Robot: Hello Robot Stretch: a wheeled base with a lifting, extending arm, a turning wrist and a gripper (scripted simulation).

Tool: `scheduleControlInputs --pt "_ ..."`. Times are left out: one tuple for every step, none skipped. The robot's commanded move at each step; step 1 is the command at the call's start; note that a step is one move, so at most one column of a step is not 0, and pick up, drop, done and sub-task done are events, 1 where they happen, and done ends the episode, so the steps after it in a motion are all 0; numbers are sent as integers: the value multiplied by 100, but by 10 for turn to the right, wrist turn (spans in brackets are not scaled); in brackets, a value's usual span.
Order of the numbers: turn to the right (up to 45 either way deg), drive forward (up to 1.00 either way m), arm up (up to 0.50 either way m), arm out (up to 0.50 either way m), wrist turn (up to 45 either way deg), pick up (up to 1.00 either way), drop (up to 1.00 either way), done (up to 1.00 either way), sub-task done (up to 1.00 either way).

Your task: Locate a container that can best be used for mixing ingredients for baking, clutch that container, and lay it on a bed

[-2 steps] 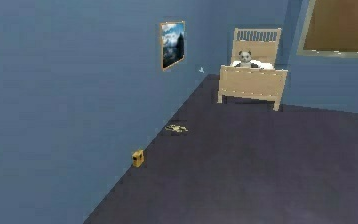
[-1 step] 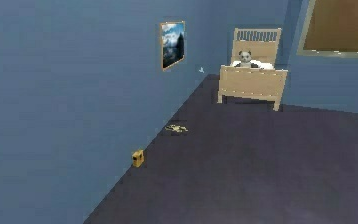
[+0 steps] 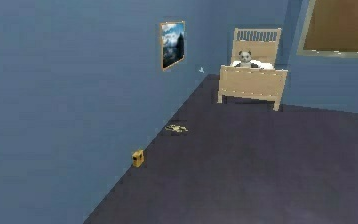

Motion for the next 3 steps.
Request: scheduleControlInputs --pt "0 0 0 0 0 100 0 0 0" --pt "0 0 10 0 0 0 0 0 0" --pt "0 0 16 0 0 0 0 0 0"
